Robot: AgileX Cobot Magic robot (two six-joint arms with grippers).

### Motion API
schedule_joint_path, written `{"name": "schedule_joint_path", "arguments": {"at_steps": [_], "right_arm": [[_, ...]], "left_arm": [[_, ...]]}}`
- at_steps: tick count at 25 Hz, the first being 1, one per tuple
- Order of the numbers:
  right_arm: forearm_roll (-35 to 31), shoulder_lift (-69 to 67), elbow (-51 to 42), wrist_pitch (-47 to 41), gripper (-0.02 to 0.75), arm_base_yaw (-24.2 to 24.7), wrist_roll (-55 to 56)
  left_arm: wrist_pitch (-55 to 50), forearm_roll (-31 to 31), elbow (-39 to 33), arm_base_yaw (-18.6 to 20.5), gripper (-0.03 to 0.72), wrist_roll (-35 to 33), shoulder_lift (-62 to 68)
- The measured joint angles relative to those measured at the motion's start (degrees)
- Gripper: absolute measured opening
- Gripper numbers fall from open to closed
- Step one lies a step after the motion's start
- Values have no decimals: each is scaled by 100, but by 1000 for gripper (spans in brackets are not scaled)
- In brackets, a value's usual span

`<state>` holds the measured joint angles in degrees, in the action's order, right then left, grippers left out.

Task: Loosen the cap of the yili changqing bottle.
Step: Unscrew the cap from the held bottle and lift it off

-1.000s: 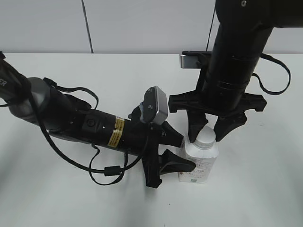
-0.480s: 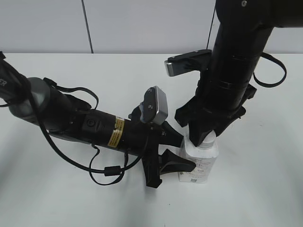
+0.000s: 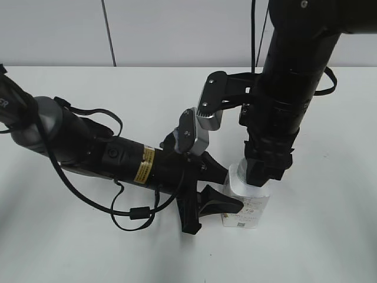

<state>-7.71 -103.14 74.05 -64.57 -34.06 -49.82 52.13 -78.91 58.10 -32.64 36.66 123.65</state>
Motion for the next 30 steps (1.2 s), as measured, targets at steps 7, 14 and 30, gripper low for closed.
{"name": "schedule_joint_path", "arguments": {"at_steps": [7,14,30], "right_arm": [[12,0,11,5,389,0,-479],[13,-5,84,-12,410,0,17],[-8,388,114,-145,567,0,2447]], "left_arm": [[-5,0,0,0,365,0,0],[5,25,0,0,354,0,0],[-7,6,0,0,351,0,5]]}}
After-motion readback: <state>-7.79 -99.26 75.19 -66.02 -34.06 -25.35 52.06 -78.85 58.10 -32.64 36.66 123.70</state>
